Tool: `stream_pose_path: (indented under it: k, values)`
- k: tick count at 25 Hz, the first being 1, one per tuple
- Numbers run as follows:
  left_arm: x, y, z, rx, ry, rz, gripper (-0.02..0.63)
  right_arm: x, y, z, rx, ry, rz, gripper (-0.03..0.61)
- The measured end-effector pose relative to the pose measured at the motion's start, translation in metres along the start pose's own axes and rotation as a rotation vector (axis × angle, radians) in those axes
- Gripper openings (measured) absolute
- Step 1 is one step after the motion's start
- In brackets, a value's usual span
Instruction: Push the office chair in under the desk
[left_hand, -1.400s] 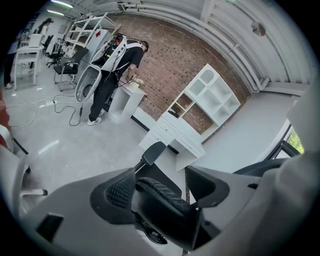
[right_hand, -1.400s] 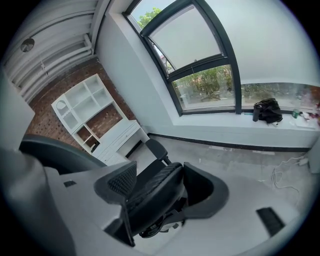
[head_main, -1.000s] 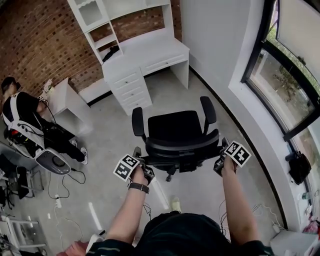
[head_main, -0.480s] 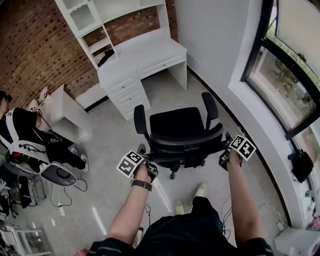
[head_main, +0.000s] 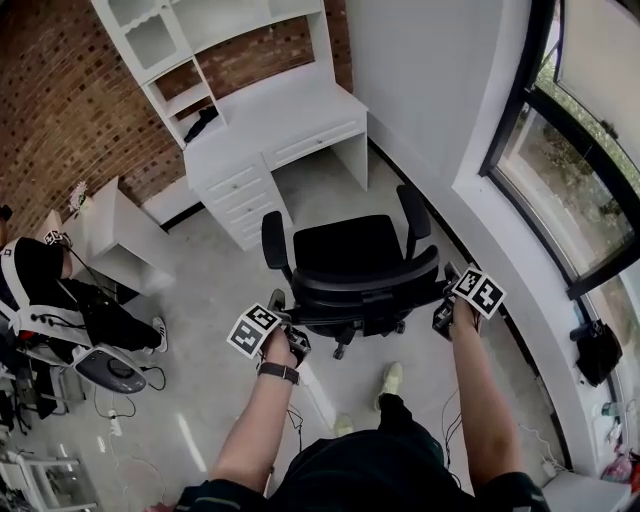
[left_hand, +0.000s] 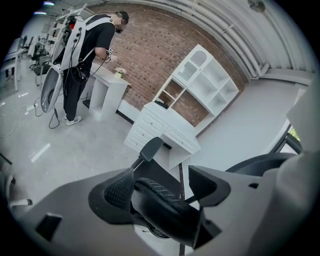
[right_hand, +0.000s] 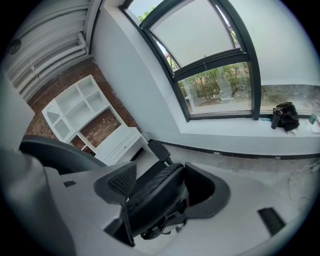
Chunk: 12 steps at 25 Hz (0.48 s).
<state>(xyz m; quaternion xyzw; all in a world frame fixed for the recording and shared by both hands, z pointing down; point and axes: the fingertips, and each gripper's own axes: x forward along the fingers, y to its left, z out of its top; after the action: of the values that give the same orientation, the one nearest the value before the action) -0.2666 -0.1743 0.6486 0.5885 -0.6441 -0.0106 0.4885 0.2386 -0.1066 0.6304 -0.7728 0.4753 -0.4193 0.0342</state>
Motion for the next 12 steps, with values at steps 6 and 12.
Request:
stream_pose_path:
  k: [6, 12]
  values:
    - [0.03, -0.033, -0.001, -0.01, -0.006, 0.012, 0.33, 0.041, 0.004, 0.037, -0.02, 0.019, 0.014, 0.281]
    - [0.058, -0.065, -0.003, -0.034, -0.034, 0.032, 0.33, 0.087, 0.009, 0.076, -0.052, 0.047, 0.036, 0.281]
